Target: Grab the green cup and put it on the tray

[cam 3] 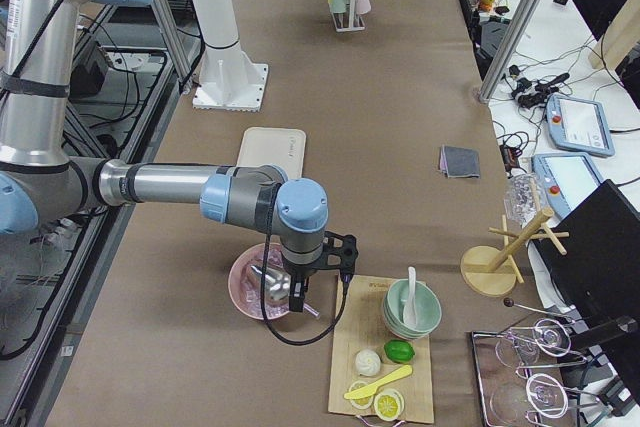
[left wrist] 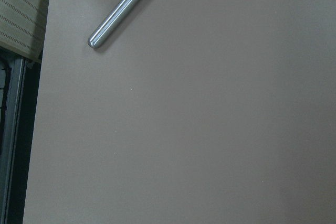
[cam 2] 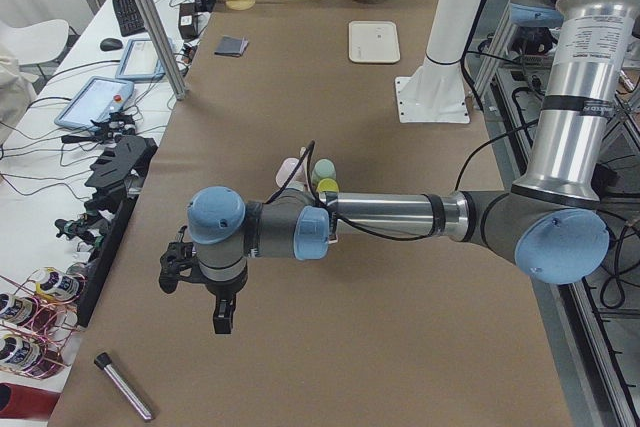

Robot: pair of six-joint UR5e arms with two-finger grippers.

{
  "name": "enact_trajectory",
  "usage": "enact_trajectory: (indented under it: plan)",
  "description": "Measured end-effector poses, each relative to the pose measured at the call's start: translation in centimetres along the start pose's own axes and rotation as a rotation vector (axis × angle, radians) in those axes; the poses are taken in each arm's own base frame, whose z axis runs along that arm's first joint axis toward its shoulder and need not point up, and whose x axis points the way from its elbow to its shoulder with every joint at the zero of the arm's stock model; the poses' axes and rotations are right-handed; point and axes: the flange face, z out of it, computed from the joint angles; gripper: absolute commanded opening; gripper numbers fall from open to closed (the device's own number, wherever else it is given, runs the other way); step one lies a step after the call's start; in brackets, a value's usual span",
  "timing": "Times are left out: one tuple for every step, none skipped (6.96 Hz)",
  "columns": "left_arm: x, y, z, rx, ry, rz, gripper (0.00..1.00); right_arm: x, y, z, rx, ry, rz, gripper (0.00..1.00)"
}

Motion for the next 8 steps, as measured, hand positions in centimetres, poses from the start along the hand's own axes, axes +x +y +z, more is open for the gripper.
enact_trajectory:
  plan:
    - [0.3,0.0,0.2,-0.001,0.001,0.005,0.98,0.0,-0.1,0.0,0.001,0.001,0.0,1.0]
    - [0.6,-0.1,0.2,-0.002,0.003,0.009,0.98,-0.2,-0.2,-0.2,0.003,0.002,-0.003,0.99]
    - [1.5,-0.2,0.1,0.001,0.016,0.022,0.98,-0.9,-0.4,-0.3,0.003,-0.004,-0.01,0.99]
    - [3.3,-0.3,-0.2,0.007,0.038,0.049,0.98,-2.5,-0.8,-0.1,-0.007,-0.022,-0.015,0.99]
    - [5.6,0.0,-0.6,0.013,0.051,0.078,0.98,-5.0,-1.3,0.4,-0.024,-0.046,-0.004,0.99]
    - [8.1,0.8,-0.7,0.016,0.058,0.089,0.98,-8.1,-1.8,0.9,-0.041,-0.057,0.012,0.99]
    - [10.8,1.9,-0.5,0.012,0.064,0.083,0.98,-11.4,-2.2,1.5,-0.047,-0.061,0.014,0.99]
    - [13.3,3.0,-0.5,0.01,0.067,0.076,0.98,-14.4,-2.5,2.3,-0.04,-0.065,0.017,0.99]
